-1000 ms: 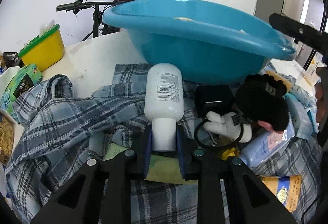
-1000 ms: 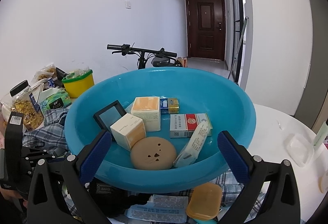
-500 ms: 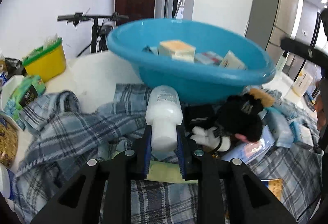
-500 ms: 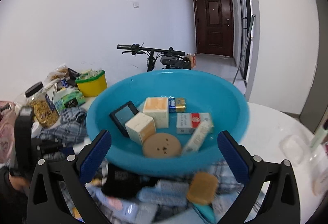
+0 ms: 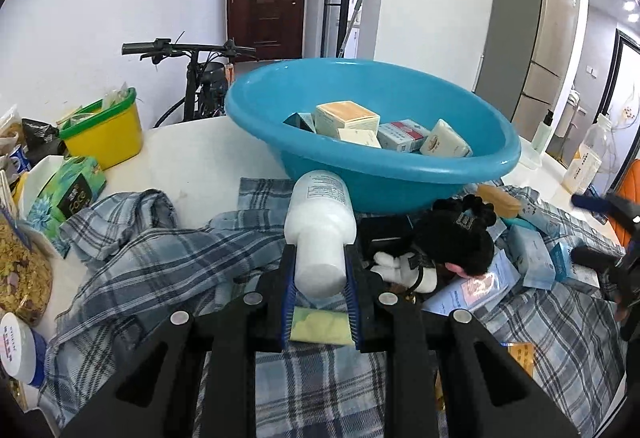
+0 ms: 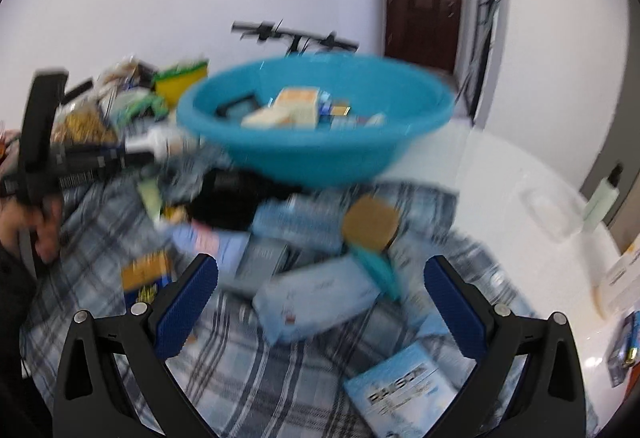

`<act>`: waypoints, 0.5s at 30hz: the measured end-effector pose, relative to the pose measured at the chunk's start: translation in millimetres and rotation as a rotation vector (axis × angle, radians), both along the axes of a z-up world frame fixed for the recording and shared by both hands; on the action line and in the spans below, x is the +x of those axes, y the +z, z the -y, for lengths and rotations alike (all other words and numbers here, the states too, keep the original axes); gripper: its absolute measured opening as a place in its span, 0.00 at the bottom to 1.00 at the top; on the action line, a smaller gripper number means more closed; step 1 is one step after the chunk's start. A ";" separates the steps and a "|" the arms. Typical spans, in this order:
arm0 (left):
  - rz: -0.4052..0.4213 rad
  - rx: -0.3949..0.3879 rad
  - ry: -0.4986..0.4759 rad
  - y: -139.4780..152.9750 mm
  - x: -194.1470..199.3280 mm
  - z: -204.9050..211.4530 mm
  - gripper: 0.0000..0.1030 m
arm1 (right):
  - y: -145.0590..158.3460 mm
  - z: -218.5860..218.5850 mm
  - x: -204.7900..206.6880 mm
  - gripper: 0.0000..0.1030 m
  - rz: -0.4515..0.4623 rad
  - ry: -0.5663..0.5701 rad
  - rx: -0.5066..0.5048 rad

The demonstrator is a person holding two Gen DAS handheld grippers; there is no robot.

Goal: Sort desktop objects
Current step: 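Lift the white lotion bottle with the left gripper, then grasp the blue RAISON box with the right gripper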

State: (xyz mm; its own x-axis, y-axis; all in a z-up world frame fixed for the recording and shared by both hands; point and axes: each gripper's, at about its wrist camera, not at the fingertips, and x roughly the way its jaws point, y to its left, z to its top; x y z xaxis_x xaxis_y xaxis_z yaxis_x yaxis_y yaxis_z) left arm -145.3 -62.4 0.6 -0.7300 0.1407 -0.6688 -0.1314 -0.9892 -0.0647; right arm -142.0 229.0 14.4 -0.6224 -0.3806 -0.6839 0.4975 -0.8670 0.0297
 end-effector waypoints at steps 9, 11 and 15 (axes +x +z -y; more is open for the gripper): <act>-0.028 0.005 0.009 3.7 25.3 4.8 0.23 | -26.7 -2.3 8.9 1.00 0.078 0.012 0.074; -0.035 0.006 0.005 3.6 31.0 3.9 0.23 | -23.6 -20.6 18.8 1.00 0.053 0.008 0.109; -0.052 0.018 0.004 7.4 36.5 0.9 0.23 | -28.0 -59.0 22.2 1.00 0.070 -0.048 0.132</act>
State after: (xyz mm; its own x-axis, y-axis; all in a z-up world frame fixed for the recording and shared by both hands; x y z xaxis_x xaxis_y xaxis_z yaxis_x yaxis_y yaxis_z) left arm -108.8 -63.4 8.0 -0.7641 0.1497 -0.6276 -0.1313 -0.9884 -0.0759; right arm -119.7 288.0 -13.6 -0.5868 -0.2556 -0.7683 0.4561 -0.8884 -0.0527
